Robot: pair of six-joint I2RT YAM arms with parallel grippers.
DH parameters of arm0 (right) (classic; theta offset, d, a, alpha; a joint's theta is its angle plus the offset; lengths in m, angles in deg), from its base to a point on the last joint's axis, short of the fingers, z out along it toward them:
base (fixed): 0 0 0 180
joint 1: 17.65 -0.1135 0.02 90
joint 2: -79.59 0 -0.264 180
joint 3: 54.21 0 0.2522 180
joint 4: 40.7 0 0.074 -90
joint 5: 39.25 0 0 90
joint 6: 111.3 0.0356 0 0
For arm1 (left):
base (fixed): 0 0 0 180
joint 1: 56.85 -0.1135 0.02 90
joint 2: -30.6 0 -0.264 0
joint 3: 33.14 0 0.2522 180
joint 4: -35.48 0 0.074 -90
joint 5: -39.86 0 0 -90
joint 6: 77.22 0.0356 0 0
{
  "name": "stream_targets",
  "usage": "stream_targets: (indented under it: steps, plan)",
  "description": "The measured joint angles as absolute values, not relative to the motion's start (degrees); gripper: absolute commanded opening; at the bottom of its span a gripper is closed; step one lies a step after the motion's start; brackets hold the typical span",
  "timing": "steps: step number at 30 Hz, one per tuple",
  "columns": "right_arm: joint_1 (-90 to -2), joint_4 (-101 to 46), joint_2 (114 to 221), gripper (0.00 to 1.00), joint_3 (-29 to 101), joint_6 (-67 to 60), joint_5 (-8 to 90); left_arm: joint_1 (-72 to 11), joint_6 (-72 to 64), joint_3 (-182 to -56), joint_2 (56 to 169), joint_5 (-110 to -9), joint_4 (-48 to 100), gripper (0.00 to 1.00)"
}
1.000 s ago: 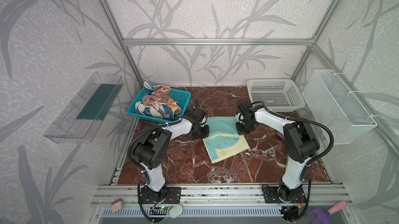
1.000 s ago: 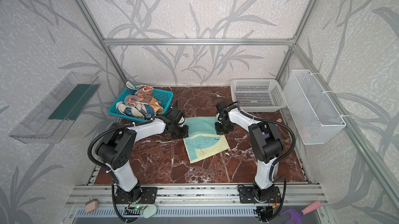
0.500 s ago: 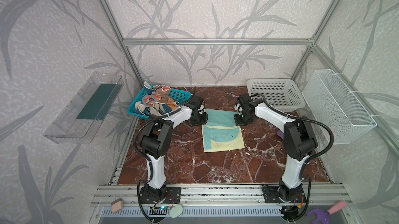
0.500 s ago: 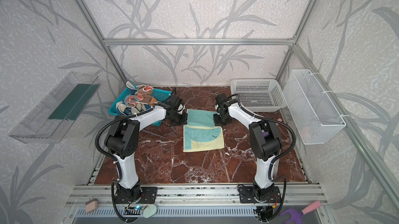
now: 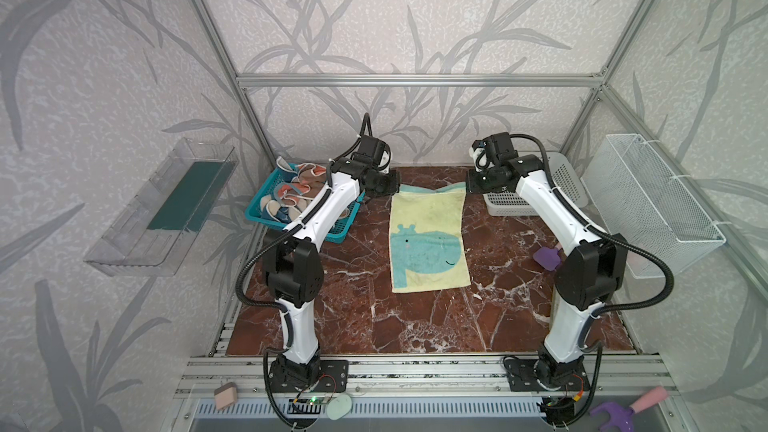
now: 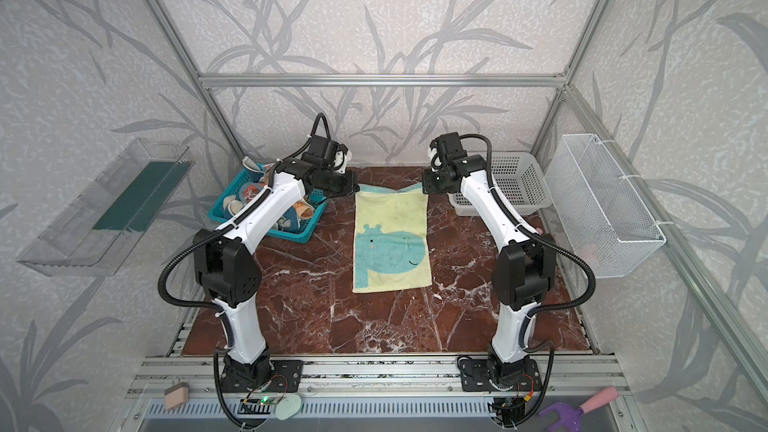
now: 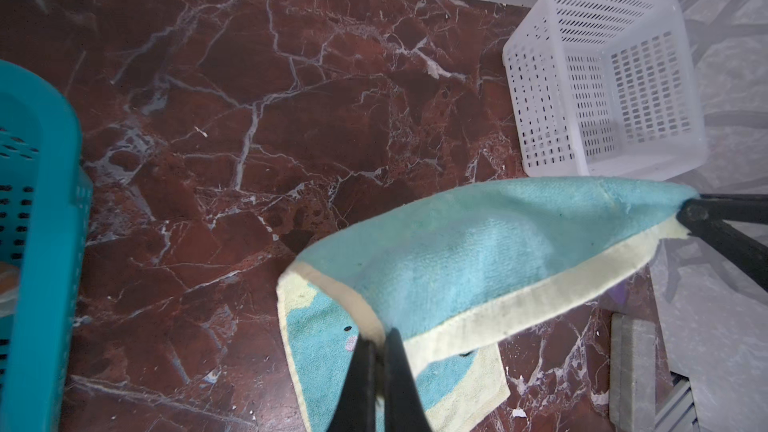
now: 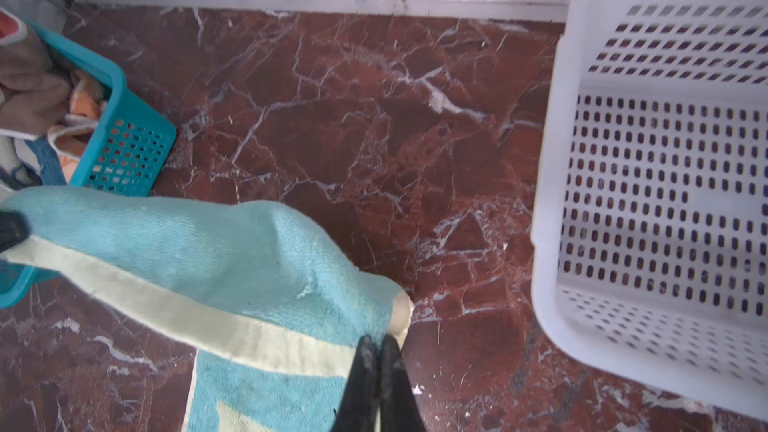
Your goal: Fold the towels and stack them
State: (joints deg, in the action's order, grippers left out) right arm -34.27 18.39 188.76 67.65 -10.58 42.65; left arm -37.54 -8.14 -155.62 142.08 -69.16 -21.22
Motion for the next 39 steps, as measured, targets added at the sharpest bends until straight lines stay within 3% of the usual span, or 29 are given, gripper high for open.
stream_targets:
  steps: [5,11,15,18,25,28,33,39]
  plan:
    - [-32.85,20.4,198.35,0.0,80.63,-12.37,40.23,-39.36,-7.73,-165.11,148.38,-69.18,-23.32,0.0]
    - [-32.52,31.08,214.29,0.0,106.88,-14.1,37.76,-40.38,-7.71,-170.55,153.38,-69.4,-25.7,0.0]
    - [-32.59,38.34,216.67,0.0,111.36,-14.73,37.17,-40.43,-7.79,-167.93,152.62,-70.23,-26.25,0.0]
    - [-32.69,38.54,211.12,0.0,99.36,-15.39,37.12,-39.75,-8.45,-157.9,148.49,-71.17,-23.87,0.0]
    - [-33.63,28.59,189.22,0.0,56.41,-14.23,35.46,-36.14,-11.38,-131.89,135.98,-72.16,-17.68,0.0]
    - [-33.61,24.83,183.89,0.0,45.01,-13.14,33.89,-34.22,-12.82,-123.52,132.33,-72.42,-14.14,0.0]
    - [-34.27,20.46,183.62,0.0,34.69,-11.78,30.65,-33.41,-15.82,-112.61,131.09,-73.29,-8.81,0.0]
    - [-34.57,19.39,183.05,0.0,34.06,-11.32,30.24,-33.5,-16.36,-113.18,130.96,-72.51,-8.79,0.0]
